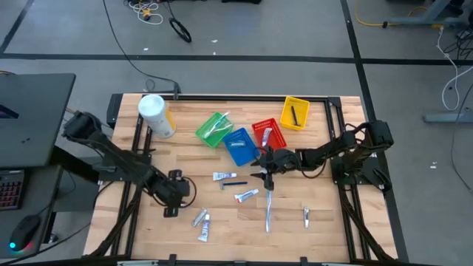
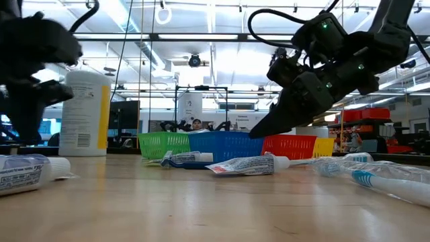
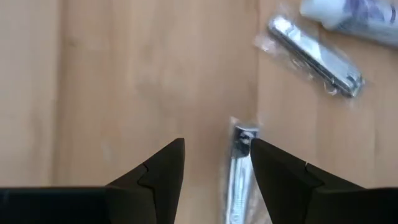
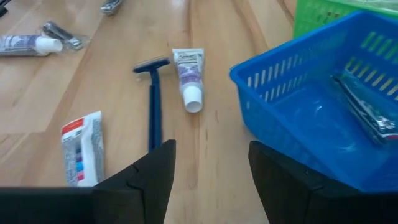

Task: Pick & Place Travel size toiletries
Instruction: Put the left nail clipper into the blue bin

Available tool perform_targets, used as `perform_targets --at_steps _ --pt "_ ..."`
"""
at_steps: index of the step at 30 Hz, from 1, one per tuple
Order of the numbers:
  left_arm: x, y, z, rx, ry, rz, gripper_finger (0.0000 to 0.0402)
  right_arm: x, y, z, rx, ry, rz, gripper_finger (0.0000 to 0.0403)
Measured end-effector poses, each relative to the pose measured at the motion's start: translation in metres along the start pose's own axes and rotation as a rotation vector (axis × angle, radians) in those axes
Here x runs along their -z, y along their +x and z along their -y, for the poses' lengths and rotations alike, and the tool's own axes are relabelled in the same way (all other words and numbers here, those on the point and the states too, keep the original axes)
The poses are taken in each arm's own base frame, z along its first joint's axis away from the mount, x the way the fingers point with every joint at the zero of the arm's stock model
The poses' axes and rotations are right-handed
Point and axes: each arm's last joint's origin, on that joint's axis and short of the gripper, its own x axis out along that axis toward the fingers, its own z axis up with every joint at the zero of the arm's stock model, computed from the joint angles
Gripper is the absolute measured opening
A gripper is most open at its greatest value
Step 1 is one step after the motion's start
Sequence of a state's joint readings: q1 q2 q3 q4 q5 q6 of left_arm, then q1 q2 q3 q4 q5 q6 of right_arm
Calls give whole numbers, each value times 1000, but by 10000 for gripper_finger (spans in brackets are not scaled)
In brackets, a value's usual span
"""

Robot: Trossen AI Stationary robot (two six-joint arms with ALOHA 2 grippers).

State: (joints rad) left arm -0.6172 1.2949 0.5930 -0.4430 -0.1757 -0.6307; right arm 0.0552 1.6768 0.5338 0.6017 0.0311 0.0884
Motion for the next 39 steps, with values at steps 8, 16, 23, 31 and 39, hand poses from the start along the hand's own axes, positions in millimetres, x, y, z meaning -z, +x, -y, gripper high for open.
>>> perform_targets --at_steps 8,16,23,31,39 --pt "13 23 20 27 40 -62 192 0 0 1 5 3 1 213" --pt "16 33 21 -49 63 -62 176 0 0 1 4 3 0 213" --pt "15 33 20 -65 58 -39 126 0 0 1 3 3 1 213" --pt "12 34 20 -97 67 22 94 3 0 -2 -58 51 -31 213" --pt "3 35 14 -231 65 166 82 2 0 -8 -77 48 -24 213"
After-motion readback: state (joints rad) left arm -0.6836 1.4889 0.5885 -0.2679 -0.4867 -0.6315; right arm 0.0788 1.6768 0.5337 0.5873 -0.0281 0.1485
